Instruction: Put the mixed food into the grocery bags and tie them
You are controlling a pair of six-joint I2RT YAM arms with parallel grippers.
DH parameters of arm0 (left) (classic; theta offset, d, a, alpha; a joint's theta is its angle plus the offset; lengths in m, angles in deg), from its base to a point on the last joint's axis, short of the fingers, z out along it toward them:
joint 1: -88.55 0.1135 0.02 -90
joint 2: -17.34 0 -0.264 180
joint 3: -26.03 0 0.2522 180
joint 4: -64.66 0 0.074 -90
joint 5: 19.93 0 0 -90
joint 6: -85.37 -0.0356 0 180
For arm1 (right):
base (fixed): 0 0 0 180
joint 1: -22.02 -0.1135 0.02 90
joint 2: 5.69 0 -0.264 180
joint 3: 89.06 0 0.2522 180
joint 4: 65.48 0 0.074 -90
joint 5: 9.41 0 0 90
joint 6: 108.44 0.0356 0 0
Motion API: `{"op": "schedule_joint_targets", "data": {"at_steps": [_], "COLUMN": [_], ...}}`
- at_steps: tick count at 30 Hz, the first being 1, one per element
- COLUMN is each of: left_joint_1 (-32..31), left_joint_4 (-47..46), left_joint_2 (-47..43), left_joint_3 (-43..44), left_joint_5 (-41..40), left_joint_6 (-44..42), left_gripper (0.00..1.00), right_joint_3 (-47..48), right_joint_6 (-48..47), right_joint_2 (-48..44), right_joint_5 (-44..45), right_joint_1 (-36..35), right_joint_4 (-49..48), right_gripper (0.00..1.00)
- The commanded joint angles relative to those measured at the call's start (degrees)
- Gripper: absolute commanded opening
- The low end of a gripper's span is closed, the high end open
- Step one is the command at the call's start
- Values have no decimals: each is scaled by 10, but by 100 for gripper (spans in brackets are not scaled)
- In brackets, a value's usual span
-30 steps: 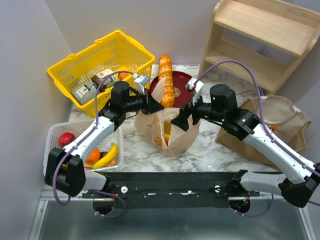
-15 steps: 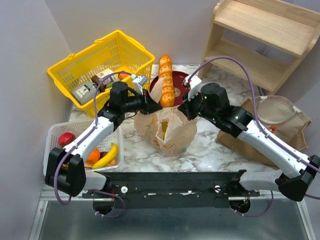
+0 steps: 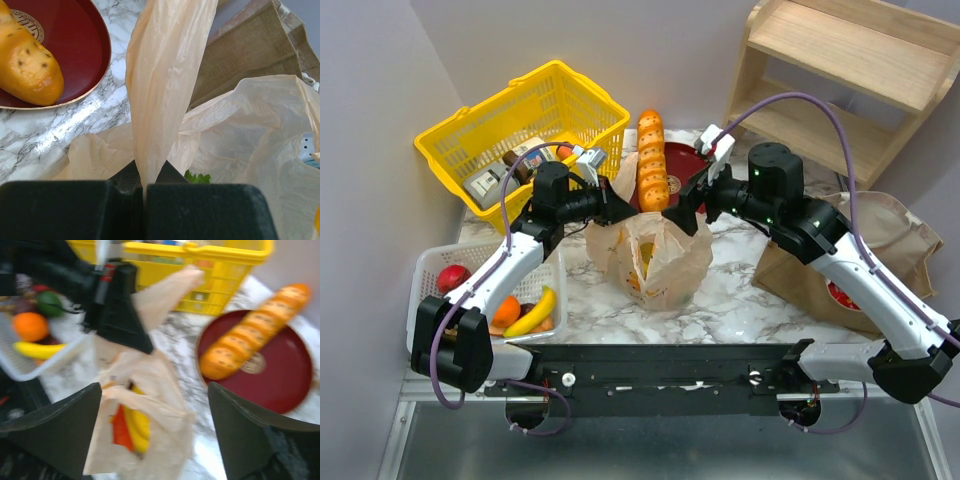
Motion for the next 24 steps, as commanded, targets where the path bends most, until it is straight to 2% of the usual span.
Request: {"op": "schedule_joint_targets", "data": {"at_steps": [1,10,16,19,21,22,23,24], "left_joint_1": [4,4,4,4,4,4,4,4], "left_joint_4": [-1,1,5,7,7,7,8,8], "left_joint_2": [-3,-5,-7,-8,-10,-10,-10,-10], "left_joint_3": [-8,-11,-12,-11,-12,-12,-12,-12], "left_joint_5": [8,9,8,5,5,6,5,4], "left_joint_6": [-3,-3,-6,-8,-8,-8,-8,-9], "left_gripper": [0,0,0,0,0,0,0,0], "right_joint_3": [14,107,116,113,105,101,98,92], "right_joint_6": [-32,-93,-115,-112,-112,-111,-108,-108], "right_joint_2": [11,89,116,119,117,117,115,112], "right_joint_5": [-177,-141,-109,-95,-76,-68,-54,-49], "right_joint_1": [-3,-36,-58,-60,-60,-60,-61,-61], "right_joint_4": [26,124,184,198,202,201,200,199], "right_gripper": [100,100,99,92,83,77,64,59]}}
